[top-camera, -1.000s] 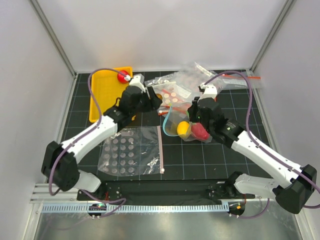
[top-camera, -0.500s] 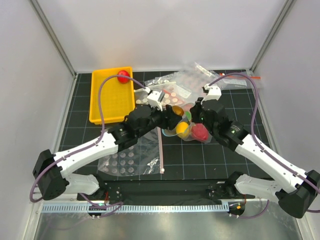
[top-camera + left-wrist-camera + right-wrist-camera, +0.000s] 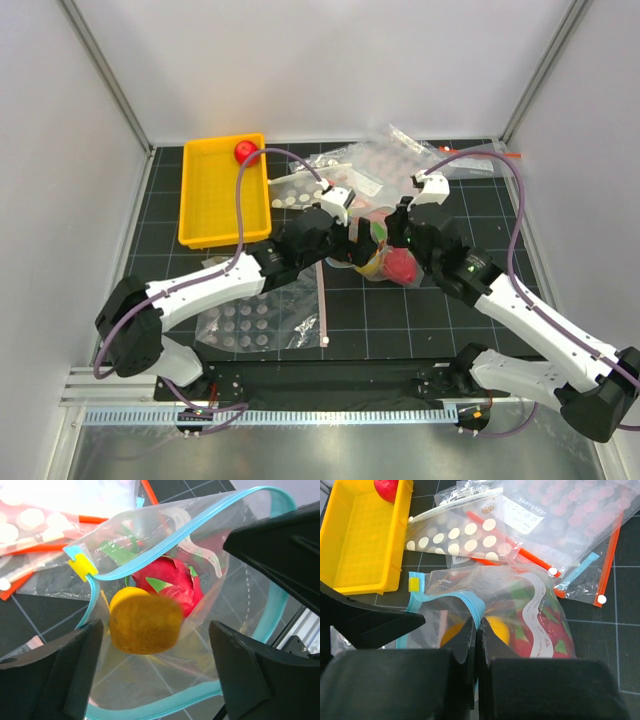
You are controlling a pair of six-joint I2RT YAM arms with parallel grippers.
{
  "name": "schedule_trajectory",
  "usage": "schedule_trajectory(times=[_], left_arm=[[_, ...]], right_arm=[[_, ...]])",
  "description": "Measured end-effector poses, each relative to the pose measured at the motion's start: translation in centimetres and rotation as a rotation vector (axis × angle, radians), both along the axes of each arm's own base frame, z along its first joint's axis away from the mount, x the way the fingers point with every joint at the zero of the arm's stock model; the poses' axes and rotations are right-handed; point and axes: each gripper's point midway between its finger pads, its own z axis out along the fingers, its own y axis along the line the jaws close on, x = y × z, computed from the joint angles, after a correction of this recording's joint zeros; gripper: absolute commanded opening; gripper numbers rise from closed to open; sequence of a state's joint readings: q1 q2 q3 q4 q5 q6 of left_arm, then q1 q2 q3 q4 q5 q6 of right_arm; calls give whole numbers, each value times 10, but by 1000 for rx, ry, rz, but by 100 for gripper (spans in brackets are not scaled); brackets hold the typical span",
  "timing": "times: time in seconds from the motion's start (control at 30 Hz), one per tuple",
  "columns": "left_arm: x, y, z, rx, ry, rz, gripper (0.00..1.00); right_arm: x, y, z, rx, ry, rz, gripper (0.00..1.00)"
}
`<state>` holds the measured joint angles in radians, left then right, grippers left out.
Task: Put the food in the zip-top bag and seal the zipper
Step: Place the fake fruit in the zipper food storage bag, then pick up the fake fruit from the bin.
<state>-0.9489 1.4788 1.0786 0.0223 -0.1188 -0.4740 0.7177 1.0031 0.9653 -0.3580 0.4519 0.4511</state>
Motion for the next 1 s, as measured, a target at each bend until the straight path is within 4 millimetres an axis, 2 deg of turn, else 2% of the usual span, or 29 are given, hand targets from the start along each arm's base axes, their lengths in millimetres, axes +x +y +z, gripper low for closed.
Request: schedule_trajectory(times=[0.13,0.27,0.4,0.5,0.57,0.73,1.0], left_arm=[[-3,5,14,-12,-23,-4,100],[-8,15,44,-57,-68,4,100],[-6,35,74,-87,-138,61,100],[1,54,85,-100,-166,132,100],[11,66,83,-92,-170,185,100],[41,96,63,-58,-141,315,100],[124,169,24,-55,-40,603,100]], right_arm=[[1,-2,0,-3,-2,-8,1],[1,-3,0,-5,-4,-16,1],[1,-3,0,-5,-5,-17,1],[1,-3,0,-5,-5,-17,1],[1,-3,0,-5,-4,-17,1],[1,-4,0,-6,-6,-21,1],[2,-4,1,-4,-9,-26,1]])
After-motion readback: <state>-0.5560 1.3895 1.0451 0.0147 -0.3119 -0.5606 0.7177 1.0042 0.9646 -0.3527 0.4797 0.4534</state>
